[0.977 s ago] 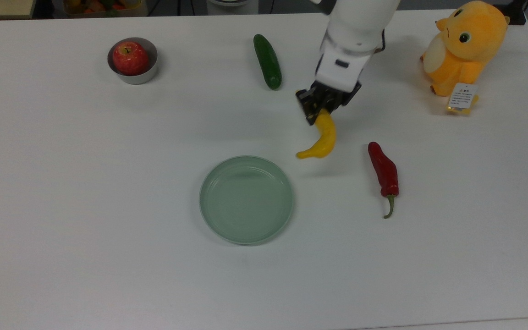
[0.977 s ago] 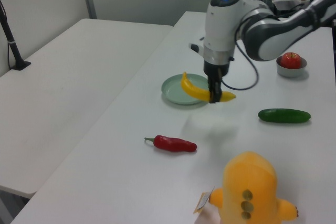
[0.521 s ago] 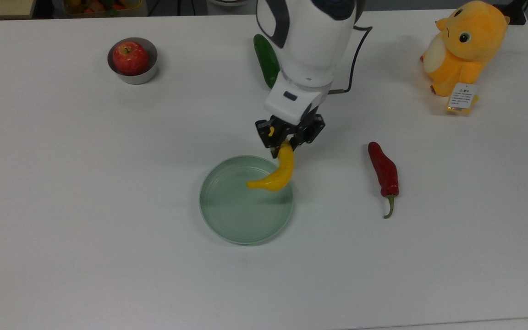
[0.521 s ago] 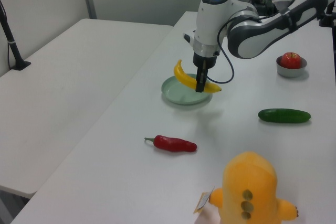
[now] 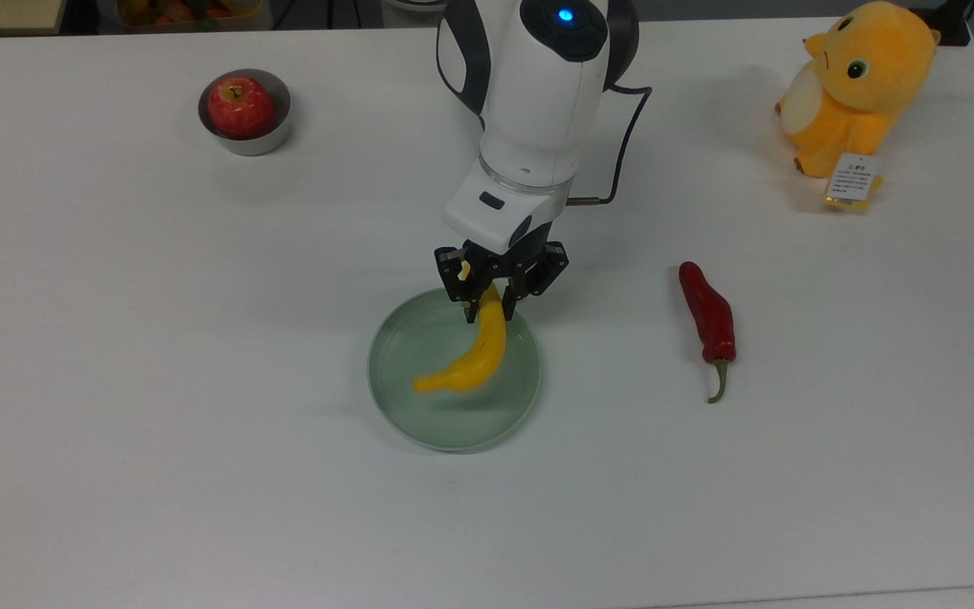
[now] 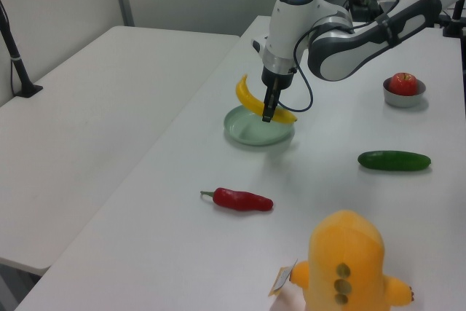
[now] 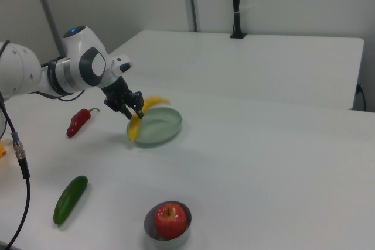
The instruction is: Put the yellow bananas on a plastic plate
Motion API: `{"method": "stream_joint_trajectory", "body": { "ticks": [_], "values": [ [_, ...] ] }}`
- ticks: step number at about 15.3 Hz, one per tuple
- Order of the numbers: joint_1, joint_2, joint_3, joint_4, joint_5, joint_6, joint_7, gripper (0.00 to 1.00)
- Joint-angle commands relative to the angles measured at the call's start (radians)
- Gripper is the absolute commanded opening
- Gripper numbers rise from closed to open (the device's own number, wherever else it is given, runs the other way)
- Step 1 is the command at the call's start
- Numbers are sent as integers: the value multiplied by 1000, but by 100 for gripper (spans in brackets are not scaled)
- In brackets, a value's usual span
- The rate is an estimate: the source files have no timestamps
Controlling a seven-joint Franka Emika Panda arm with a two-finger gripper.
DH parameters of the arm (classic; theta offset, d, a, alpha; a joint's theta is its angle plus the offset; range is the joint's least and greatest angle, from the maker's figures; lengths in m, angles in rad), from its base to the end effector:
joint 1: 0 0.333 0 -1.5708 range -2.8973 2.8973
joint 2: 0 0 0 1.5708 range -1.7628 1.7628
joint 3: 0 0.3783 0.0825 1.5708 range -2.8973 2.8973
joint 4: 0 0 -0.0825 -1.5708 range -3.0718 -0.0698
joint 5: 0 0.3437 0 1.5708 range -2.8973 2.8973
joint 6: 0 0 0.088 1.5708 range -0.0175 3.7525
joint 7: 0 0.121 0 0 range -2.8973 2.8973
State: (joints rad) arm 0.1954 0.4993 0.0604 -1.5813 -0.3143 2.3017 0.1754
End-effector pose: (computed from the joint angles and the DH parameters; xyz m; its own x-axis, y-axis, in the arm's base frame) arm 0.6883 0.1616 0.4327 0.9338 0.2683 0.2366 0.2222 -0.9534 0.2042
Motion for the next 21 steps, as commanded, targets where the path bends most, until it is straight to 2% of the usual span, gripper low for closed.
{"method": "stream_joint_trajectory", "body": {
  "ticks": [1,8,12,18,21],
  "values": [
    [12,12,-8,17,-17,12,19,100],
    [15,-11,-7,15,-5,-2,25,100],
    [18,-109,6,-9,10,-133,32,100],
    [4,-296,21,-71,171,-269,24,100],
    [-14,-405,21,-127,253,-289,26,100]
  ]
}}
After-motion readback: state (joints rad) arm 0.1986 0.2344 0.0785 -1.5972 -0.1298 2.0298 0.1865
